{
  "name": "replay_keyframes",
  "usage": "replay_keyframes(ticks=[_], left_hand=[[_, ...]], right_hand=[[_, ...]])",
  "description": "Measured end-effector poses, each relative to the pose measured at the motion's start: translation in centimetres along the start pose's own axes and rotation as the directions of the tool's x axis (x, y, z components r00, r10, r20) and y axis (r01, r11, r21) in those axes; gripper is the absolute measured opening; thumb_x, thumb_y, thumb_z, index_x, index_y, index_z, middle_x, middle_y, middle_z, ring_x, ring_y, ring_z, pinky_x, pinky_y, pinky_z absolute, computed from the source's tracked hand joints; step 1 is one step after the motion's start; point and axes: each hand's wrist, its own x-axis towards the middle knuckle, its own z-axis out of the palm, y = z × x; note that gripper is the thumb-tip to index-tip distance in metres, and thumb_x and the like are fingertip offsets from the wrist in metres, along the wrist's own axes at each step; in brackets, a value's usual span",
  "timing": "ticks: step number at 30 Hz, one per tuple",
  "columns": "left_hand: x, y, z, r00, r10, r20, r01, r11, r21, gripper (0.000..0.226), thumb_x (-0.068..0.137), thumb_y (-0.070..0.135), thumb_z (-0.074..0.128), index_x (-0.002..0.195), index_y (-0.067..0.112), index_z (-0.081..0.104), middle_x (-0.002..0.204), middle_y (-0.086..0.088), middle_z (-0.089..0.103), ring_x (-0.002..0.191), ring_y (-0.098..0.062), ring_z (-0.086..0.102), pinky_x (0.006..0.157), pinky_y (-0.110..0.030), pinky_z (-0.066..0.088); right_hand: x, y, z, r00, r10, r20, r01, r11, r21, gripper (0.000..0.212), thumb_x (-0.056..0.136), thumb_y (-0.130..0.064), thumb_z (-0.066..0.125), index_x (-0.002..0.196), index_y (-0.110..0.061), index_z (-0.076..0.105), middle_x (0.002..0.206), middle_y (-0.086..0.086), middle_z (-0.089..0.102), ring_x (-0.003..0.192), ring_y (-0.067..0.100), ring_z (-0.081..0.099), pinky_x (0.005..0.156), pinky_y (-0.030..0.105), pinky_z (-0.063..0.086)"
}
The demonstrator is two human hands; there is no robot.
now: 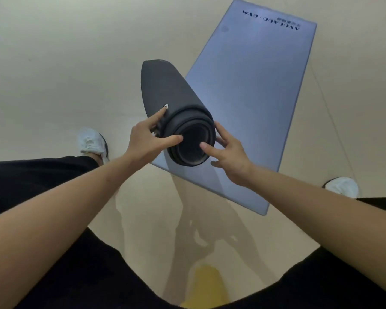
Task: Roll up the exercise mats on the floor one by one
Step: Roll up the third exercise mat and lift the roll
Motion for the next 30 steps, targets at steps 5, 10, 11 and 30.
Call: replay_keyframes(ticks=[5,10,11,30], left_hand=[[1.2,0.0,-0.9,0.999,-0.032,0.012,0.032,0.997,-0.064,0.108,0.054,0.053,0.088,0.152,0.028,0.05,0.136,0.009,0.064,0.123,-0.005,0.063,0.108,-0.035,0.053],[0.7,2.0,-2.7,0.999,0.019,0.047,-0.019,1.0,-0.017,0.101,0.063,0.058,0.089,0.151,0.027,0.051,0.132,0.008,0.069,0.121,-0.008,0.066,0.104,-0.035,0.056],[0.4,2.8,-3.3,0.998,0.038,0.05,-0.038,0.999,-0.004,0.096,0.064,0.059,0.089,0.149,0.028,0.055,0.129,0.008,0.071,0.119,-0.01,0.067,0.103,-0.037,0.057],[-13.3,10.4,-8.9,1.0,-0.024,-0.014,0.023,0.995,-0.096,0.026,0.087,0.021,0.083,0.11,0.03,0.074,0.096,-0.007,0.081,0.092,-0.025,0.078,0.086,-0.051,0.063]], right_hand=[[2.2,-1.5,2.1,0.989,-0.146,-0.033,0.147,0.988,0.036,0.065,0.096,-0.006,0.07,0.145,-0.043,0.049,0.135,-0.001,0.063,0.129,0.02,0.059,0.083,0.04,0.064],[1.4,-3.6,2.5,0.984,-0.171,-0.058,0.169,0.985,-0.045,0.067,0.097,-0.004,0.069,0.15,-0.038,0.048,0.133,0.005,0.067,0.123,0.026,0.065,0.079,0.045,0.065],[0.8,-4.2,2.5,0.985,-0.16,-0.066,0.157,0.987,-0.041,0.07,0.096,-0.005,0.07,0.153,-0.037,0.046,0.13,0.006,0.069,0.118,0.025,0.068,0.077,0.044,0.066],[-11.6,-12.6,5.1,0.929,-0.361,-0.076,0.283,0.829,-0.482,0.059,0.092,-0.03,0.077,0.147,-0.038,0.055,0.095,-0.005,0.072,0.08,0.021,0.075,0.057,0.029,0.063]])
